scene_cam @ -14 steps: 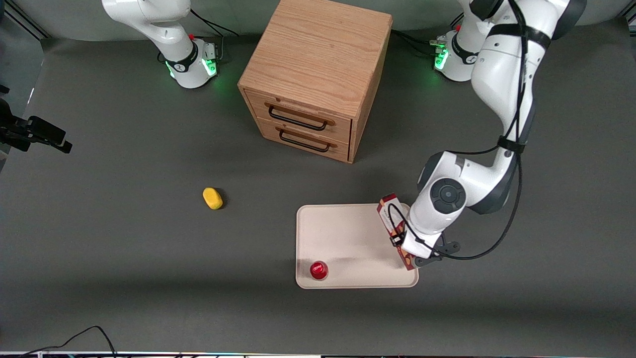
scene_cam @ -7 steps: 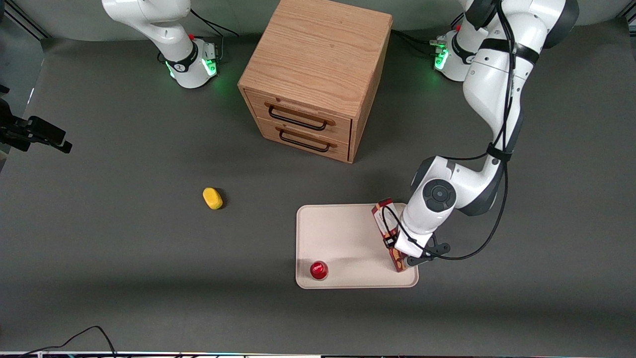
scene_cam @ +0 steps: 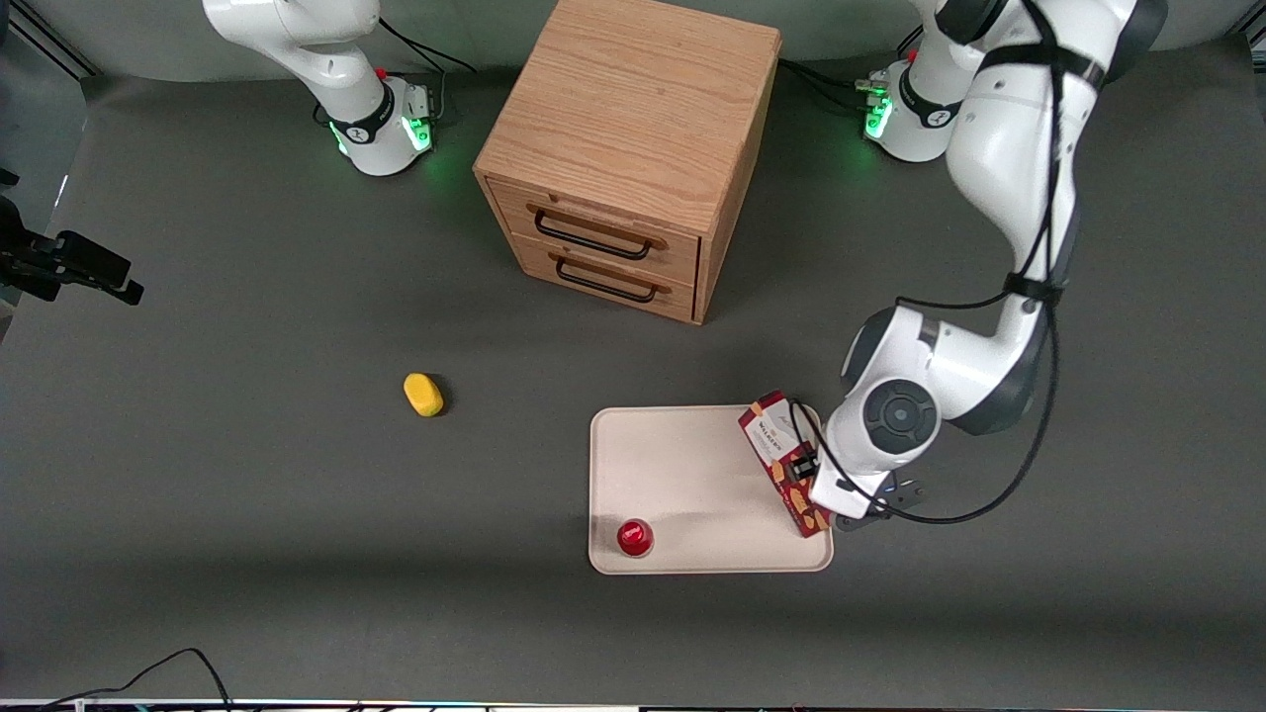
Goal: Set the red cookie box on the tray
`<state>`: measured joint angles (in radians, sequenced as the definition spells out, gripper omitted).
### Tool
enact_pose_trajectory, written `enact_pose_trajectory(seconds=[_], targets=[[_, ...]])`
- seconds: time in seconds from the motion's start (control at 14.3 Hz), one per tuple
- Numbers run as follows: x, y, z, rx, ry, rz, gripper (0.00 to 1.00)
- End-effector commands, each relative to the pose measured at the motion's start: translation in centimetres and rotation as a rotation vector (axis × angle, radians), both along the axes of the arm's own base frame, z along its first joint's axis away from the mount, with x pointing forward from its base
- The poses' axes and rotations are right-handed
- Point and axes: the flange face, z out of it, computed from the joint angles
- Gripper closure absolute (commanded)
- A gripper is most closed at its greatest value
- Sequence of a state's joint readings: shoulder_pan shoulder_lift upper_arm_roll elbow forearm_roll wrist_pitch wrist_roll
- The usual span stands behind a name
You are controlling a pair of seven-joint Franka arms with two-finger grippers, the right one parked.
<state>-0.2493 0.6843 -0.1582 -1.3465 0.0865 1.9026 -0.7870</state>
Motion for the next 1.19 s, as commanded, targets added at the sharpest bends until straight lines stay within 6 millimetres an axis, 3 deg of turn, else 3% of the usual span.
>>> enact_pose_trajectory(seconds=[0.0, 0.21, 0.42, 0.77, 0.98, 1.12], targets=[[-1.9, 1.1, 7.9, -0.025, 0.090, -0.036, 0.00], [-3.5, 6.7, 14.8, -0.078, 0.138, -0.154, 0.00], [-5.4, 14.3, 20.0, -0.060, 0.161, -0.177, 0.00], [-11.4, 23.9, 23.9, -0.073, 0.018, -0.285, 0.00], [-14.3, 25.2, 26.3, -0.006, -0.013, -0.337, 0.00], [-14.8, 25.4, 26.7, -0.007, -0.017, -0.339, 0.00]])
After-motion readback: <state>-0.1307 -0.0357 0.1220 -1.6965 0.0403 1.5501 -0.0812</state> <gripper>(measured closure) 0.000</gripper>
